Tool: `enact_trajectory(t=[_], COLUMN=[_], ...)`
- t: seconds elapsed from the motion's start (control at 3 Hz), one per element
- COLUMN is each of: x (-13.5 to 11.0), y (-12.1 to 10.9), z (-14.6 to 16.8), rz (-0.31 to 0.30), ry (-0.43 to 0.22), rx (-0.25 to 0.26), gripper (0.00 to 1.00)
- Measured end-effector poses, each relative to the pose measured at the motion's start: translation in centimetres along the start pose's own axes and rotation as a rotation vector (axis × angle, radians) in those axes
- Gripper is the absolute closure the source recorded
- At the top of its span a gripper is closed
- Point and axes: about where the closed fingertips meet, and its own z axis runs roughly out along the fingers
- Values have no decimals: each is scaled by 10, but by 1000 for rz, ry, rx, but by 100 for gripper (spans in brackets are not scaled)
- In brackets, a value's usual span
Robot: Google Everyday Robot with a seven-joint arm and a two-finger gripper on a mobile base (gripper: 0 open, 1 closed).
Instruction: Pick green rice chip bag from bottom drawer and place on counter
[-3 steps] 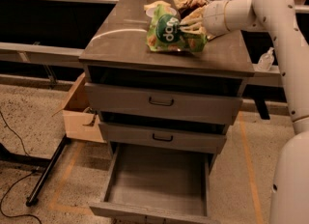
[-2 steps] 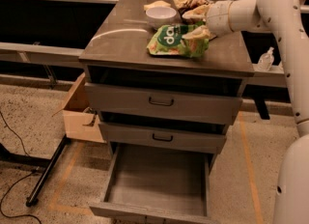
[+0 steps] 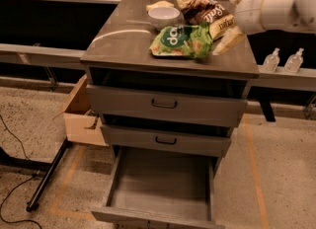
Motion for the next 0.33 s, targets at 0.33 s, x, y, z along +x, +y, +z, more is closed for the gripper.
enact_trajectory(t=[0.33], x=[3], y=[4], z=[-3], rz=[3], ry=[5], rx=[-3], gripper=[0])
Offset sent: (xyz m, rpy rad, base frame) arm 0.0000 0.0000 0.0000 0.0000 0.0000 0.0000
